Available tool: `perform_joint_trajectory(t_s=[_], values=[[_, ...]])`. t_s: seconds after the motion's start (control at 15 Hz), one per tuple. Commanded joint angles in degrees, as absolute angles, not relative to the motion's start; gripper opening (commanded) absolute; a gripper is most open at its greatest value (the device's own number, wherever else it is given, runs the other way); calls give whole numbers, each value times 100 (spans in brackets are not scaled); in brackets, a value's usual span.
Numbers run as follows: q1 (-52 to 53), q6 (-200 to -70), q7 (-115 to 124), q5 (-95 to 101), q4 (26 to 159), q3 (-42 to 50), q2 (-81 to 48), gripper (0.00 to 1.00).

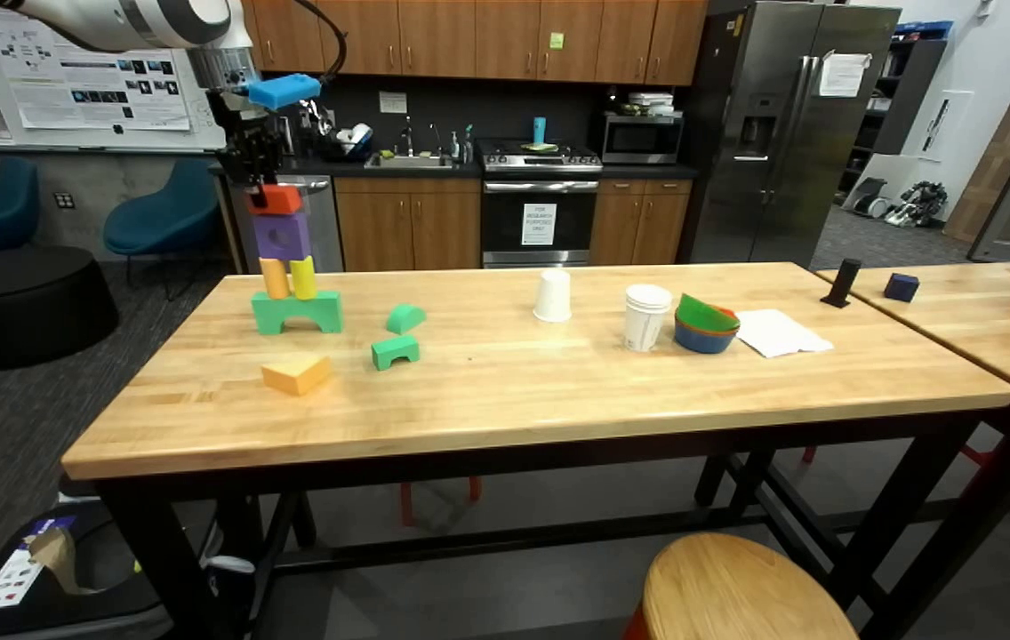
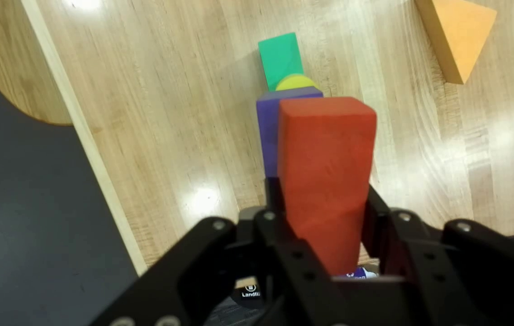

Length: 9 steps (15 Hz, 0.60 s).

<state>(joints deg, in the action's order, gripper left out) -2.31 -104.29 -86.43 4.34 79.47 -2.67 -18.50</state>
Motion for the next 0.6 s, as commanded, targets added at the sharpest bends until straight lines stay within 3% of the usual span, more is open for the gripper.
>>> perform_joint_trajectory(t_s=[0.0,0.13,0.2,0.33,0.53], values=[[-225,-10449,-8688,488,7941,-267,-1825,16],[-211,-10453,-8653,521,7934,-261,-1831,16],[-212,-10405,-8651,507,7908,-264,-1843,66],[-210,-10419,-8647,511,7904,-263,-1846,69],[-201,-10438,-8636,539,7895,-260,-1852,89]])
